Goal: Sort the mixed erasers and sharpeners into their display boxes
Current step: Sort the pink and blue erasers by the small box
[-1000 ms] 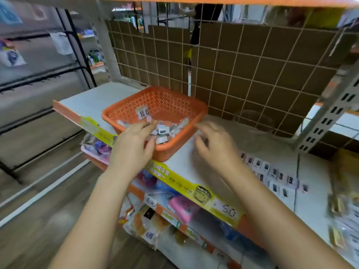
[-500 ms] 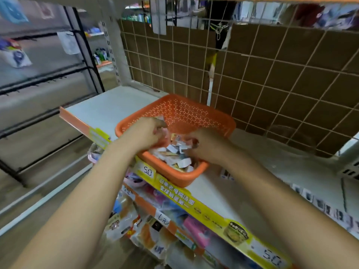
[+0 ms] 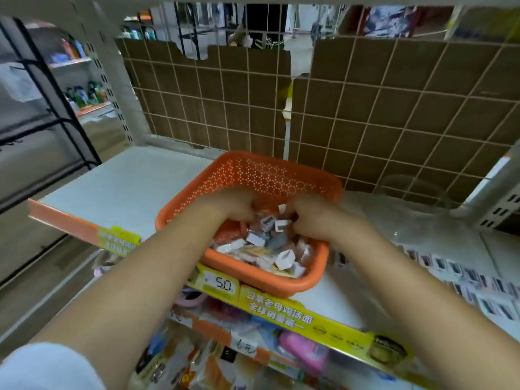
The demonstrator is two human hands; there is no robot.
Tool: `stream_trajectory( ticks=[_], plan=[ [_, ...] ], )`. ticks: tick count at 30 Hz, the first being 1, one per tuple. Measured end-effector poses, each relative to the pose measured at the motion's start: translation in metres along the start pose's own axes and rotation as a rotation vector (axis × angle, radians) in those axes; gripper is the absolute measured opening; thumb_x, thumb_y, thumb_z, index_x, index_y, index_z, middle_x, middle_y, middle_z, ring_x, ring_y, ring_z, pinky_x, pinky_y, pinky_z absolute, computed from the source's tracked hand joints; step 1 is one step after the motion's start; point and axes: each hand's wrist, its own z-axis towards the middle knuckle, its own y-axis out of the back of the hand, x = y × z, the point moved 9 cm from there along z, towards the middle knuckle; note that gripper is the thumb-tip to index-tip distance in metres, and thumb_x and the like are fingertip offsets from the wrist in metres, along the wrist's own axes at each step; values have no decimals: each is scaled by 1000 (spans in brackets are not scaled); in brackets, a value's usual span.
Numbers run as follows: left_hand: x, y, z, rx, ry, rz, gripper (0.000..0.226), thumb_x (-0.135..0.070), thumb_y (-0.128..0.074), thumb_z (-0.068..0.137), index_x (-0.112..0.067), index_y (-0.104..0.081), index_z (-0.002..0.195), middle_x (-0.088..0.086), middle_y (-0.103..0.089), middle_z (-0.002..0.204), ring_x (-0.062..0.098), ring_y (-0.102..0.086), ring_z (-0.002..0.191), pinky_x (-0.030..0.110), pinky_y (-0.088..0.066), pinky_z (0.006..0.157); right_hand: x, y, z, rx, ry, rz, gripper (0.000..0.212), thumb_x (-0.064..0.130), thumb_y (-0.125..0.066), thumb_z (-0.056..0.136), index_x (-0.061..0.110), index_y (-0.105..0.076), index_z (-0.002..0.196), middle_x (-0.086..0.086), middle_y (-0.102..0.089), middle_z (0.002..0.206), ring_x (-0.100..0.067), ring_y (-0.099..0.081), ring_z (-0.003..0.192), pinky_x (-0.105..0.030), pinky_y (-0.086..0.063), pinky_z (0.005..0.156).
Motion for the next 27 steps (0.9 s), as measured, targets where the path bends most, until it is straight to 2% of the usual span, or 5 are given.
stream_trajectory(
  ticks=[6, 10, 16, 24, 27],
  plan=[
    [5, 0, 6, -45, -9, -63, 31, -22, -71, 74, -20, -62, 103, 2, -60, 104, 20, -55, 91, 32, -47, 80, -1, 2, 2, -33, 10, 2, 29, 5, -57, 80, 15, -69, 104, -6, -67, 100, -20, -60, 93, -22, -38, 65],
    [5, 3, 3, -71, -24, -170, 34, -19, -75, 70, -25, -54, 95, 1, -58, 102, 19, -54, 92, 36, -48, 82, -6, 1, 2, -63, -22, 53, 24, 5, -61, 77, 14, -70, 98, -4, -69, 96, -16, -61, 83, -26, -47, 72],
    [1, 35, -15, -274, -73, -336, 40, -12, -73, 74, -17, -58, 111, -6, -54, 101, 12, -51, 91, 24, -38, 76, -12, 20, -4, -213, -13, 319, 31, 7, -68, 77, 15, -65, 107, 0, -62, 92, -11, -52, 83, -23, -38, 71],
    [-4, 51, -66, -442, -129, -867, 27, 0, -73, 71, -24, -63, 77, -9, -66, 75, 0, -62, 61, 13, -45, 59, -19, 34, -41, -367, 97, 845, 28, 6, -69, 79, 32, -63, 85, 5, -65, 74, -6, -60, 65, -15, -48, 65],
    [-9, 46, -82, -461, -190, -1095, 24, 2, -72, 70, -19, -65, 79, -6, -72, 73, 6, -68, 74, 16, -49, 67, -24, 37, -55, -440, 128, 892, 28, 7, -70, 78, 33, -62, 85, 5, -65, 73, -2, -61, 64, -15, -49, 65]
  ],
)
